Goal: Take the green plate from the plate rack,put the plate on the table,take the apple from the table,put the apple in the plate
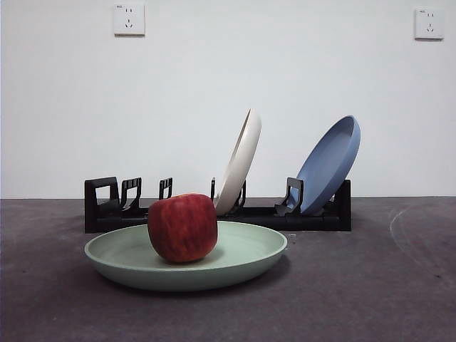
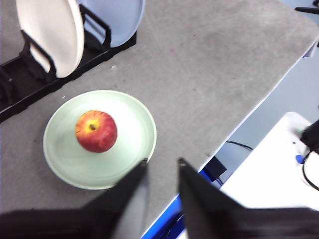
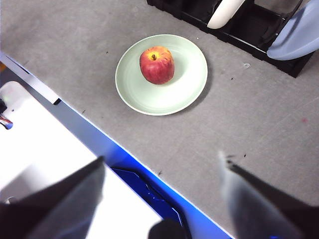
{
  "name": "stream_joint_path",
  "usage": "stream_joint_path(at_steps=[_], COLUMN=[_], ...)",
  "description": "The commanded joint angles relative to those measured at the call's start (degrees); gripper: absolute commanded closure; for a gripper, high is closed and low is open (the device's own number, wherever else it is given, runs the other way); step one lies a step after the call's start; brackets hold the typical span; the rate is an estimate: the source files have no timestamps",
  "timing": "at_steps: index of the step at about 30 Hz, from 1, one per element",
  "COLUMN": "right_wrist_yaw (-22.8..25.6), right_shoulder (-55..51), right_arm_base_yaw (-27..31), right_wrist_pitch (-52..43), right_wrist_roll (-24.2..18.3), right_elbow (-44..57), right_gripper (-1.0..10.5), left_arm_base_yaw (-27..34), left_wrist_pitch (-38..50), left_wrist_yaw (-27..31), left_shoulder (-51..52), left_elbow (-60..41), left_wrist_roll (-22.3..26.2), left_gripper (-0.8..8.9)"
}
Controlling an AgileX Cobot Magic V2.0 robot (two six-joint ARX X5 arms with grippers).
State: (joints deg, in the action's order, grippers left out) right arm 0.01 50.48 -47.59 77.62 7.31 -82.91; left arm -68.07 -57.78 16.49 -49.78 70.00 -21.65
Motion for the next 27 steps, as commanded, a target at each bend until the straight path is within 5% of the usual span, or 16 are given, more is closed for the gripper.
stream_joint_path(at_steps=[1, 27], right_wrist_yaw=[0.07, 1.11], right_shoulder=[-0.15, 1.03], right_arm_base_yaw=[-0.04, -0.04], right_wrist_pitch=[1.36, 1.33], right_wrist_roll=[0.63, 3.58], right_elbow=[0.59, 0.57], right_gripper=[9.6, 9.5], left_arm_base_yaw=[-0.66, -0.55], left_wrist_pitch=[0.92, 2.64], left_wrist_yaw=[-0.15, -1.03], left_shoulder=[0.13, 0.26], left_elbow=[-0.28, -0.26], left_wrist_roll=[1.2, 0.02], left_gripper=[8.22, 8.17])
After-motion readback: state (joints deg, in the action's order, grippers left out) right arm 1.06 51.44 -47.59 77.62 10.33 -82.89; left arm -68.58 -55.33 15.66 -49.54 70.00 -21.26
